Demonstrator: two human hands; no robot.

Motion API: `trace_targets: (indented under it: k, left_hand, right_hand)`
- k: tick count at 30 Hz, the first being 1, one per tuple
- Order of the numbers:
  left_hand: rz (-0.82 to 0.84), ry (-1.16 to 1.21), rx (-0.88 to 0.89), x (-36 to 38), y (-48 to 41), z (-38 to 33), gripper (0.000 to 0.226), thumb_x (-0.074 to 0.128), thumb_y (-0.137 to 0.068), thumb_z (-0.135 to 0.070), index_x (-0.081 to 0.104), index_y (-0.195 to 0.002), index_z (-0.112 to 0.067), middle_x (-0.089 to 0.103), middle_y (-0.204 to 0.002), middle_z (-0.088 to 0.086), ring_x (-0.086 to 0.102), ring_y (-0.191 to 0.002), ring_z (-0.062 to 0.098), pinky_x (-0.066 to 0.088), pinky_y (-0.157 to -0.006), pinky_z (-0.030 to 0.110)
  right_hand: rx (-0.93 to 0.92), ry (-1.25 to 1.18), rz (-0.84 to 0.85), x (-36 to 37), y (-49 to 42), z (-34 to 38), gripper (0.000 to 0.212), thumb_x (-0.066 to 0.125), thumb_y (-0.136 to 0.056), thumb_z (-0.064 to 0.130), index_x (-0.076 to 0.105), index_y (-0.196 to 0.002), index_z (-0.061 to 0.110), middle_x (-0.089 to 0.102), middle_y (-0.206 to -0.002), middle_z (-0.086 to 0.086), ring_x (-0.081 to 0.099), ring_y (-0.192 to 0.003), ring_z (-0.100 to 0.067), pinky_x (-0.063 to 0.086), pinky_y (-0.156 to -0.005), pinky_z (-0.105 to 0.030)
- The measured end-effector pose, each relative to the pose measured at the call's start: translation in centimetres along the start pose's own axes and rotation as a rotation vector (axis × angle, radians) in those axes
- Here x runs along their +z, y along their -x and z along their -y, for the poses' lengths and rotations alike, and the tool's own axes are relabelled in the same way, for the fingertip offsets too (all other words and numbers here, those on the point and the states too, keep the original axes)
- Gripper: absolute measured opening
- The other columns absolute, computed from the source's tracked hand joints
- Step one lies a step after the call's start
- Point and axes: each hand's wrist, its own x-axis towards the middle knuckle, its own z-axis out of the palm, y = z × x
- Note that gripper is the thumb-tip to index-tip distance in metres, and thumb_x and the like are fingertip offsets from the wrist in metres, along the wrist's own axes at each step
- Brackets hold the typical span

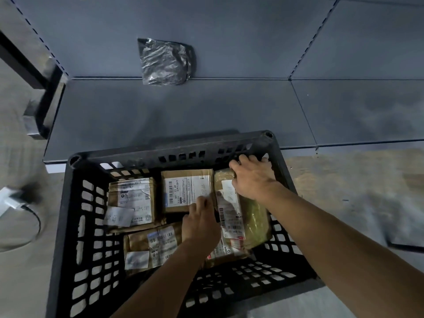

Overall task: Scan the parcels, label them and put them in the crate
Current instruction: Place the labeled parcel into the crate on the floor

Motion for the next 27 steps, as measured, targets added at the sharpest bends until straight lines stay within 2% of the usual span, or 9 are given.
trace_targets:
  k: [7,9,12,15,18,20,22,24,27]
  left_hand:
    - [0.041,-0.018,0.086,-0.8,0.5,-0.6,0.057,0.046,-0.093,-0.023,0.026,-0.146,-0.019,0.027,-0.143,0.005,0.035,-0.126,0.025,0.047,-0.095,0.036]
    - [0.17,-0.044,0.117,-1.1,0.9,-0.9,0.059,0.044,-0.093,-0.018,0.023,-0.149,-0.016,0.02,-0.151,0.005,0.027,-0.135,0.027,0.042,-0.104,0.038]
    - [0.342,-0.036,0.09,-0.8,1.1,-1.9,0.074,0.043,-0.092,-0.01,0.002,-0.155,-0.015,0.006,-0.16,0.004,0.01,-0.146,0.029,0.027,-0.114,0.042]
    - [0.309,-0.309,0.113,-0.4,0.3,-2.6,0.079,0.048,-0.091,-0.018,0.0,-0.153,-0.01,0.013,-0.155,0.012,0.025,-0.136,0.033,0.04,-0.1,0.044]
    - [0.25,-0.568,0.157,-0.3,-0.8,-2.2,0.087,0.052,-0.091,-0.025,-0.007,-0.152,-0.004,0.019,-0.144,0.015,0.033,-0.123,0.033,0.04,-0.096,0.045]
    - [0.21,-0.631,0.188,-0.4,-1.5,-2.0,0.085,0.056,-0.088,-0.028,0.004,-0.151,-0.004,0.027,-0.133,0.013,0.037,-0.113,0.03,0.041,-0.087,0.041]
    - [0.179,-0.561,0.202,-0.4,-2.0,-2.1,0.071,0.056,-0.089,-0.027,0.019,-0.146,-0.007,0.03,-0.127,0.012,0.039,-0.109,0.028,0.042,-0.082,0.038]
    - [0.148,-0.454,0.204,-0.4,-2.1,-2.2,0.059,0.055,-0.089,-0.024,0.029,-0.14,-0.009,0.033,-0.126,0.011,0.04,-0.109,0.027,0.042,-0.084,0.038]
    - [0.138,-0.367,0.207,-1.2,-1.2,-2.1,0.055,0.055,-0.089,-0.023,0.031,-0.137,-0.013,0.033,-0.134,0.01,0.04,-0.115,0.027,0.043,-0.09,0.04]
  right_hand:
    - [0.079,-0.079,-0.012,0.8,0.5,0.5,0.042,0.046,-0.097,0.033,0.04,-0.138,0.024,0.046,-0.13,-0.008,0.048,-0.118,-0.029,0.042,-0.092,-0.045]
    - [0.073,-0.169,-0.009,1.2,1.6,0.4,0.043,0.045,-0.098,0.033,0.039,-0.14,0.025,0.044,-0.132,-0.007,0.051,-0.116,-0.027,0.046,-0.085,-0.041]
    - [0.086,-0.258,0.014,1.4,2.5,-0.3,0.043,0.043,-0.1,0.037,0.038,-0.142,0.028,0.043,-0.132,-0.004,0.055,-0.11,-0.023,0.046,-0.074,-0.034]
    - [0.097,-0.27,0.004,2.2,2.5,-0.8,0.049,0.044,-0.099,0.045,0.035,-0.145,0.029,0.043,-0.13,-0.003,0.055,-0.111,-0.022,0.051,-0.078,-0.034]
    - [0.118,-0.306,0.003,3.4,2.3,-0.6,0.054,0.046,-0.096,0.053,0.033,-0.145,0.032,0.037,-0.133,-0.005,0.051,-0.115,-0.024,0.051,-0.086,-0.037]
    - [0.098,-0.267,0.049,4.3,2.0,0.0,0.059,0.049,-0.094,0.056,0.031,-0.146,0.033,0.028,-0.143,-0.007,0.041,-0.127,-0.028,0.048,-0.095,-0.04]
    - [0.098,-0.247,0.071,5.0,1.6,0.6,0.062,0.053,-0.094,0.051,0.028,-0.148,0.034,0.023,-0.149,-0.008,0.031,-0.136,-0.031,0.044,-0.103,-0.044]
    - [0.122,-0.258,0.073,5.1,1.3,0.8,0.063,0.056,-0.095,0.043,0.025,-0.149,0.035,0.021,-0.153,-0.008,0.026,-0.14,-0.031,0.04,-0.107,-0.046]
    - [0.146,-0.269,0.109,4.0,1.7,0.8,0.065,0.056,-0.096,0.037,0.022,-0.151,0.035,0.018,-0.155,-0.008,0.026,-0.14,-0.033,0.038,-0.109,-0.046]
